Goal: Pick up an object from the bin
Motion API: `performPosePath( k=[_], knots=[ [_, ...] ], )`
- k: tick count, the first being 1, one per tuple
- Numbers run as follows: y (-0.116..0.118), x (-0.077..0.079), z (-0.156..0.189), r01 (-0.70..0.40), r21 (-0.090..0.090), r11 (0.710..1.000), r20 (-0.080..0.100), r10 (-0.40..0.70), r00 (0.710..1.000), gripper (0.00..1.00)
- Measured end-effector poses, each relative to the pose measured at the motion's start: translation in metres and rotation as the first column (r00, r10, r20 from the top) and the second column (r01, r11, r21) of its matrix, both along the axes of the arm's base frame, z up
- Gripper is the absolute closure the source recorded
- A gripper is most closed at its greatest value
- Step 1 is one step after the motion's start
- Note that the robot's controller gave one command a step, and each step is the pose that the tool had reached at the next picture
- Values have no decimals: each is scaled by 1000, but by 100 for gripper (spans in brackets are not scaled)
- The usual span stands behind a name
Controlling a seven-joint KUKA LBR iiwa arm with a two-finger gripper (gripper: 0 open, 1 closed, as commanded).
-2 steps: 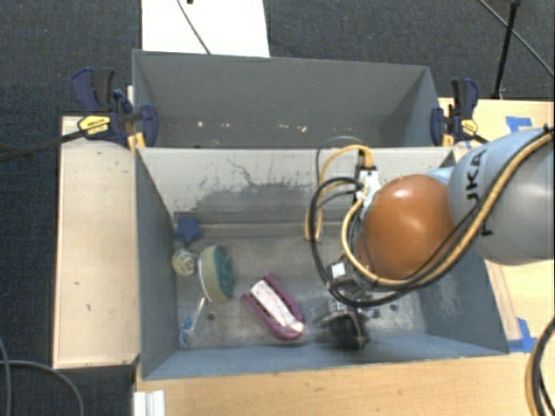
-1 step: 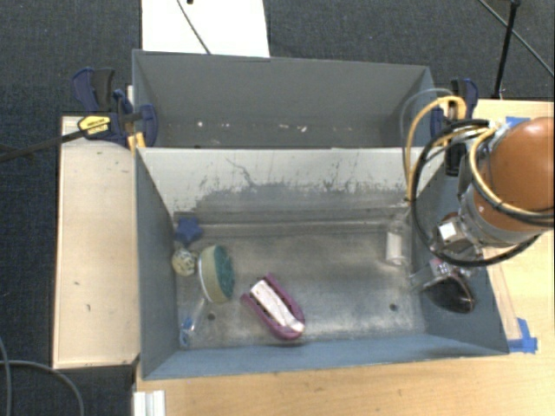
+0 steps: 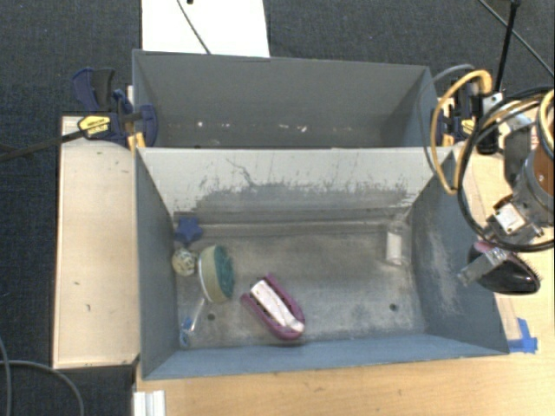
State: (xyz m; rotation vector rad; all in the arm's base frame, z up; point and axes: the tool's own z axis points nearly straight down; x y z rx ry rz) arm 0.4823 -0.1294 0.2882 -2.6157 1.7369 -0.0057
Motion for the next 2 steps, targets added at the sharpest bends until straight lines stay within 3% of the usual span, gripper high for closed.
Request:
performPosePath(
  k=[1,2],
  knots=[
    [17,-2,-89,-40,5,999,-13,40,999,100],
    [-14,1,11,-177,-1,984,1,177,984,100]
  ],
)
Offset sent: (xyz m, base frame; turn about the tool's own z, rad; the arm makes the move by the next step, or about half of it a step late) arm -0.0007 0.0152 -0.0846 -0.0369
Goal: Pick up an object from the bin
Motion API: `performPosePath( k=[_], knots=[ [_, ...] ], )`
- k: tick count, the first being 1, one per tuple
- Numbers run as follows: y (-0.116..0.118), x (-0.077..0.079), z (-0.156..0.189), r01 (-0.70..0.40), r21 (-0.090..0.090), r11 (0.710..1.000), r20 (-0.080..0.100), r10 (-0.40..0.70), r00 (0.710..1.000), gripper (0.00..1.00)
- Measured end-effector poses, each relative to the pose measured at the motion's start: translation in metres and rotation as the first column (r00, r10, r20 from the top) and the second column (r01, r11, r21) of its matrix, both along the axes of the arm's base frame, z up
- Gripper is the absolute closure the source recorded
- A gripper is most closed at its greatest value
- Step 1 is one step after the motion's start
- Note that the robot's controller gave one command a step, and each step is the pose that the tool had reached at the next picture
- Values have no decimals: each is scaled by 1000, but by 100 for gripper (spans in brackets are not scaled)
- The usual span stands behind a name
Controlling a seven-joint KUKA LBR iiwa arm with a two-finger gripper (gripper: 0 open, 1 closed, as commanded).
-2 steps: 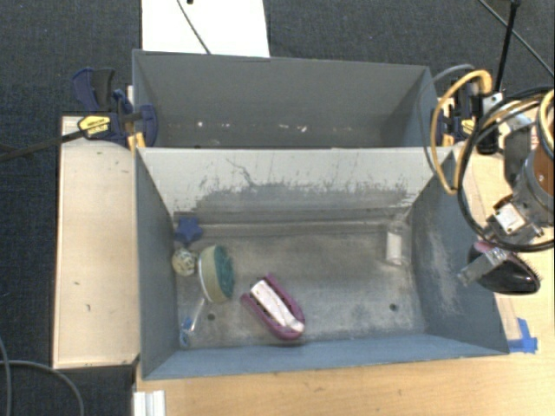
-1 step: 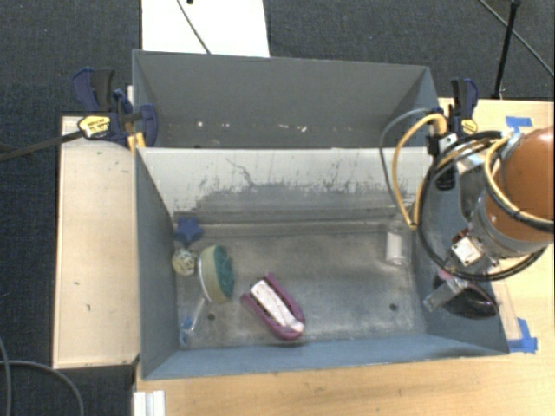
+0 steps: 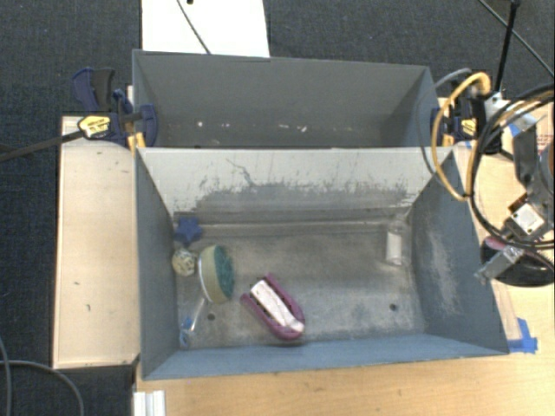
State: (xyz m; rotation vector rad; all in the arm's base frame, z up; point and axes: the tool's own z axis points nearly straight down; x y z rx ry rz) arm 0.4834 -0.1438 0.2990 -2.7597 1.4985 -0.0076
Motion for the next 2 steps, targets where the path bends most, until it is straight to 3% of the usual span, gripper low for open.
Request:
performPosePath(
  k=[1,2],
  knots=[
    [-7,-9,-80,-73,6,997,-13,73,997,100],
    [0,-7,-132,-66,5,998,-12,66,998,100]
  ],
)
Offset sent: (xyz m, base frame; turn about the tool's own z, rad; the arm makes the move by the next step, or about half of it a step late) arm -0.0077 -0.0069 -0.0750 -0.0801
